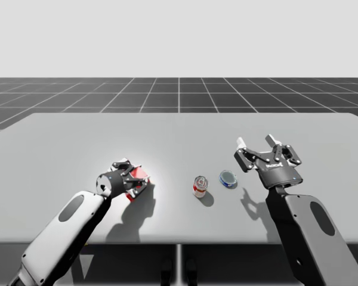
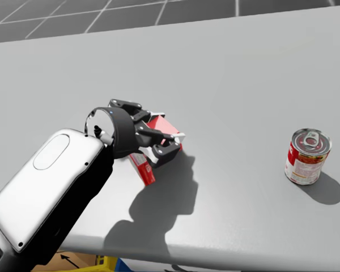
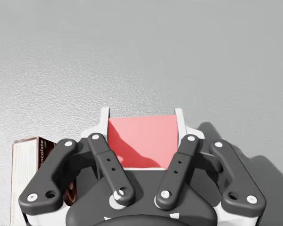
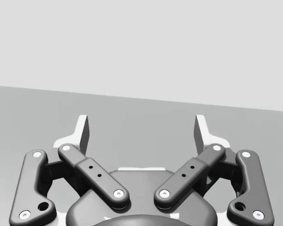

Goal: Find the red cube and pick it up.

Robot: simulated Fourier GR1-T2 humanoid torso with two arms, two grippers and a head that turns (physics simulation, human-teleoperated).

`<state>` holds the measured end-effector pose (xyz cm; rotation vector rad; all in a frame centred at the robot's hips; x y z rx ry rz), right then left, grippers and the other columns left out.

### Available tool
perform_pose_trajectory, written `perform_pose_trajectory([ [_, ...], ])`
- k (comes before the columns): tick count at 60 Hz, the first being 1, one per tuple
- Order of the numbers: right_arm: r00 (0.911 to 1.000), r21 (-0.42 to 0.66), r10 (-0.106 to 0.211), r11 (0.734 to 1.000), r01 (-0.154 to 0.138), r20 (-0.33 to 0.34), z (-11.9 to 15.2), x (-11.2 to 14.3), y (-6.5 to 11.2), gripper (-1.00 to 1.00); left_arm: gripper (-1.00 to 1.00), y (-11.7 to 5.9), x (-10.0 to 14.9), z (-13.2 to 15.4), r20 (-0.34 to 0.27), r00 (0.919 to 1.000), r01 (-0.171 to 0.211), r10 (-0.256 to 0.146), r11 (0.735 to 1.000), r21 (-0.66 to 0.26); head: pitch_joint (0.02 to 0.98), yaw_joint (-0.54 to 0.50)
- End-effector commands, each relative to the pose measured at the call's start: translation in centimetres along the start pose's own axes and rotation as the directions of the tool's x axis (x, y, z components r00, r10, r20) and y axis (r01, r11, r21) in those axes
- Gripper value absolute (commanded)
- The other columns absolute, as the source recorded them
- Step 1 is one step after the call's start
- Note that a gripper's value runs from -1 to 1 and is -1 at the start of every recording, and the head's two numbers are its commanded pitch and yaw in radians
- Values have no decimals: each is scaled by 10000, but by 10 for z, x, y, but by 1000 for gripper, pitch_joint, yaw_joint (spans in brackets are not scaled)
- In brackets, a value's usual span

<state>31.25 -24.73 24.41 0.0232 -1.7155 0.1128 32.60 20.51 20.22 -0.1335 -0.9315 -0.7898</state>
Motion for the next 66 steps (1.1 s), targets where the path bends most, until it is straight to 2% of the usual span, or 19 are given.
perform_pose_trajectory([
  [1, 10000, -10, -12, 10000, 12, 4, 0, 1, -1, -1000, 958, -13, -28, -7, -2354, 9715, 10, -265, 9942, -1080, 786, 251],
  [9, 10000, -21, -11, 10000, 11, 4, 0, 1, -1, -1000, 966, -15, -31, -9, -2416, 9699, 15, -295, 9933, -1153, 658, 260],
  [18, 10000, -32, -26, 10000, 26, 17, 1, 1, -2, -1000, 1000, -18, -31, -9, -2418, 9696, 78, -365, 9929, -1184, 565, 268],
  [27, 10000, -51, -70, 10000, 70, 59, 1, 2, -3, -1000, 1000, -20, -26, -6, -2291, 9712, 394, -656, 9923, -1171, 516, 272],
  [34, 9999, -128, -90, 9999, 91, 59, 1, 2, -5, -1000, 1000, -18, -18, -3, -2101, 9750, 506, -724, 9929, -1074, 502, 272],
  [45, 9999, -216, -59, 9997, 61, 89, 1, 2, -7, -1000, 1000, -5, 13, 18, -1124, 9907, 701, -771, 9954, -646, 499, 270],
  [55, 9999, -251, -74, 9997, 77, 118, 1, 3, -7, -1000, 1000, 2, 38, 36, -388, 9954, 863, -872, 9960, -226, 498, 267],
  [66, 9999, -250, -96, 9996, 99, 115, 0, 3, -8, -1000, 1000, 10, 64, 56, 426, 9947, 916, -931, 9952, 358, 488, 265],
])
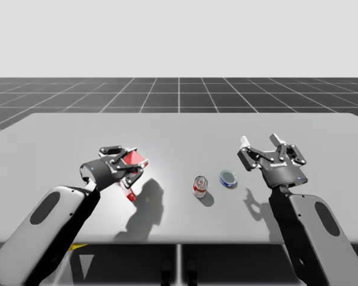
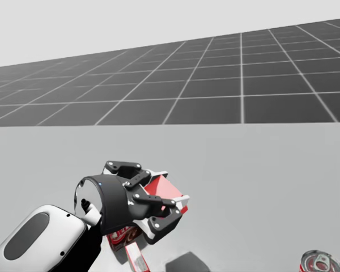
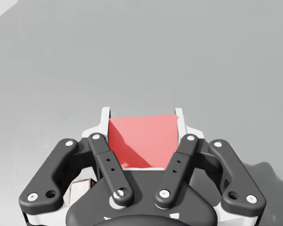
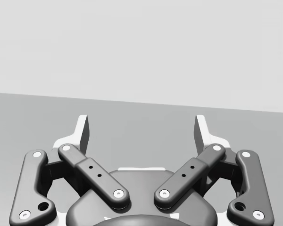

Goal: Find the red cube and pick it up.

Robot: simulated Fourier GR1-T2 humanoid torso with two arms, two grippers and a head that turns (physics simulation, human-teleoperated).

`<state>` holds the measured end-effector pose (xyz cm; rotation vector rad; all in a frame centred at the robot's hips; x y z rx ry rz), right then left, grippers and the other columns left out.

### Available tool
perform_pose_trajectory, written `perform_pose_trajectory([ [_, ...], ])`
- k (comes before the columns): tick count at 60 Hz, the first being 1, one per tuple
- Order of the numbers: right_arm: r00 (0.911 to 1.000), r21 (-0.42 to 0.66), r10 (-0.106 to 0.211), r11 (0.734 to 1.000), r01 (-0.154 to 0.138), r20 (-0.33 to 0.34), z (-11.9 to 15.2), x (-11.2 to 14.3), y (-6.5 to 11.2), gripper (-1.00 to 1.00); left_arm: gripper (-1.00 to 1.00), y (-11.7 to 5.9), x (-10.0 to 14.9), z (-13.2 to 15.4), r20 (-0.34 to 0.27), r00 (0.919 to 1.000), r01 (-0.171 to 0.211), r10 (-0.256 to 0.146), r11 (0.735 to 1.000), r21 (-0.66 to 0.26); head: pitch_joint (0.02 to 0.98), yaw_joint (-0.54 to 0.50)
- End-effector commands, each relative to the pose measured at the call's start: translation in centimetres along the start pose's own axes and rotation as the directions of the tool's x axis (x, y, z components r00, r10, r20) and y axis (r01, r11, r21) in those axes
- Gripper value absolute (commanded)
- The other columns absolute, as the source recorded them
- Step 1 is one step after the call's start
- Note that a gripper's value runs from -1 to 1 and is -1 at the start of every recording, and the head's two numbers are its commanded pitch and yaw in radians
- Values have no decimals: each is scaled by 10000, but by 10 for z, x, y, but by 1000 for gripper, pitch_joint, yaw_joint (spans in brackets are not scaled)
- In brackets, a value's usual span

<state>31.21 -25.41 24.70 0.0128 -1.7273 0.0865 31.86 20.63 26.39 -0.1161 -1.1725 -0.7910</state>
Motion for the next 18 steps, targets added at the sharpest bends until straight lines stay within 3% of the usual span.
perform_pose_trajectory([
  [1, 10000, -12, -23, 10000, 23, 4, -1, 0, -1, -1000, 1000, 3, 24, 10, -1567, 9866, 368, -463, 9973, -629, 487, 264],
  [12, 10000, -29, -88, 10000, 88, -24, -1, 0, -1, -1000, 1000, 20, 56, 28, -168, 9995, 282, -275, 9986, 443, 469, 263],
  [18, 9996, -204, 33, 9998, -28, 267, -4, -2, -2, -1000, 1000, 27, 72, 40, 781, 9967, 153, -239, 9939, 1088, 465, 263],
])
